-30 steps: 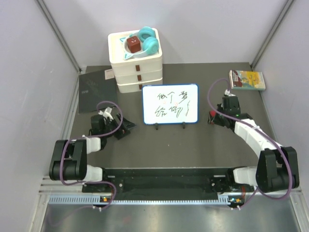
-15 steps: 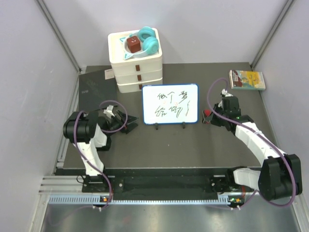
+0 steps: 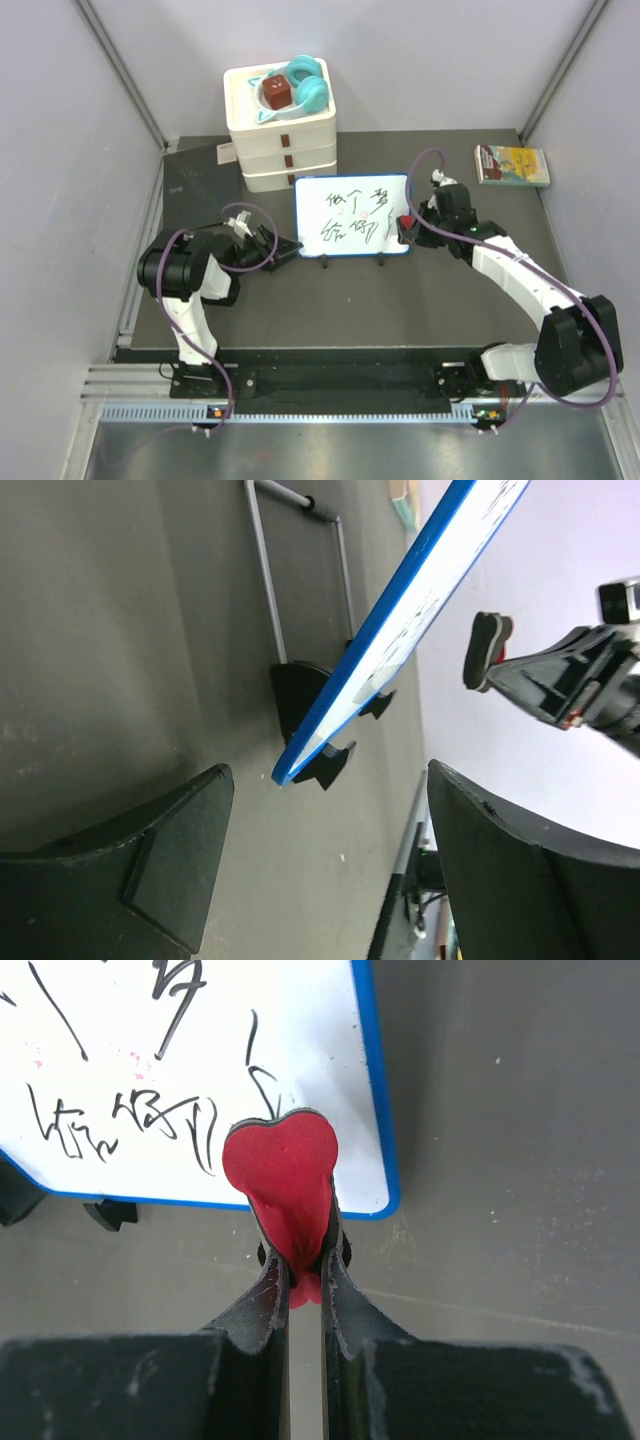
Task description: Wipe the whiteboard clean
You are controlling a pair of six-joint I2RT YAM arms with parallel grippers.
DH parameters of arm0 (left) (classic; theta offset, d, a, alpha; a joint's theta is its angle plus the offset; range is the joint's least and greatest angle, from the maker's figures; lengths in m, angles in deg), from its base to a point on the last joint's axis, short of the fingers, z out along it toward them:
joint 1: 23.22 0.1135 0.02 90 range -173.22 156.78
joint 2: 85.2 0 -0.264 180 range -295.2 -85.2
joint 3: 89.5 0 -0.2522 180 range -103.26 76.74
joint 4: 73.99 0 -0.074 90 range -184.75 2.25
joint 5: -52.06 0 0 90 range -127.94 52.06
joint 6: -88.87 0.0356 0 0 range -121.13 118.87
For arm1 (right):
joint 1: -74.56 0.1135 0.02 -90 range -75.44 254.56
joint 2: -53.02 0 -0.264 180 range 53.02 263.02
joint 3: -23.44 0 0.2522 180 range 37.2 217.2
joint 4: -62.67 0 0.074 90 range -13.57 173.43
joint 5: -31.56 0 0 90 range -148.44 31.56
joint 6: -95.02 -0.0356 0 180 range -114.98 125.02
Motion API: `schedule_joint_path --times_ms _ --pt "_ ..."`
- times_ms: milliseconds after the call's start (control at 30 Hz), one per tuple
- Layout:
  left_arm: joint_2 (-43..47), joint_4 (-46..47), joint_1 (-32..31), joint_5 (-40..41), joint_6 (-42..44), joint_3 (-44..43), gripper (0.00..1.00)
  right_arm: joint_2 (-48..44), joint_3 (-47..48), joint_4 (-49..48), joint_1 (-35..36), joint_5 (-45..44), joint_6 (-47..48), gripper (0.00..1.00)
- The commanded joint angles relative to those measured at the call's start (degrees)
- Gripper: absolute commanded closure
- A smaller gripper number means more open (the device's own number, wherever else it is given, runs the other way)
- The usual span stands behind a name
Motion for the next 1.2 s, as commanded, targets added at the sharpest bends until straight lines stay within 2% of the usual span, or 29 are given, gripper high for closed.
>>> schedule_joint_path --times_ms 0,100,233,500,600,967,1033,1067,1167 --pt "2.81 -6.78 -1.24 3.83 7.62 -1.07 0.17 1.43 3.81 0.03 2.35 -2.52 -0.83 1.0" --pt "2.54 -6.96 -1.69 3.66 8.15 -1.77 0.19 2.22 4.87 -0.41 3.4 -2.17 -1.18 1.0" --pt "1.75 -8.63 -2.39 3.66 9.03 -3.53 0.28 4.06 7.5 -0.06 5.25 -3.04 -1.18 1.0" --pt "-0.53 -5.03 -3.27 1.02 8.94 -5.2 0.37 7.23 12.6 2.49 8.76 -6.91 -1.1 1.0" --pt "-1.41 -3.54 -3.27 0.5 8.42 -5.64 0.42 8.46 12.69 2.4 9.38 -7.62 -1.36 1.0" --pt "-3.61 1.38 -3.36 -0.65 6.84 -6.17 0.44 11.8 10.93 2.23 9.47 -11.13 -2.15 1.0" --pt "-4.22 2.0 -3.36 -0.91 6.4 -6.43 0.47 12.24 10.58 2.14 9.47 -12.88 -2.24 1.0" --pt "-4.4 2.7 -3.36 -1.09 6.4 -6.52 0.53 12.42 10.41 1.7 9.56 -13.33 -2.24 1.0" --pt "-4.4 2.97 -3.36 -0.92 6.31 -6.52 0.55 12.86 9.97 1.35 9.47 -14.38 -2.15 1.0"
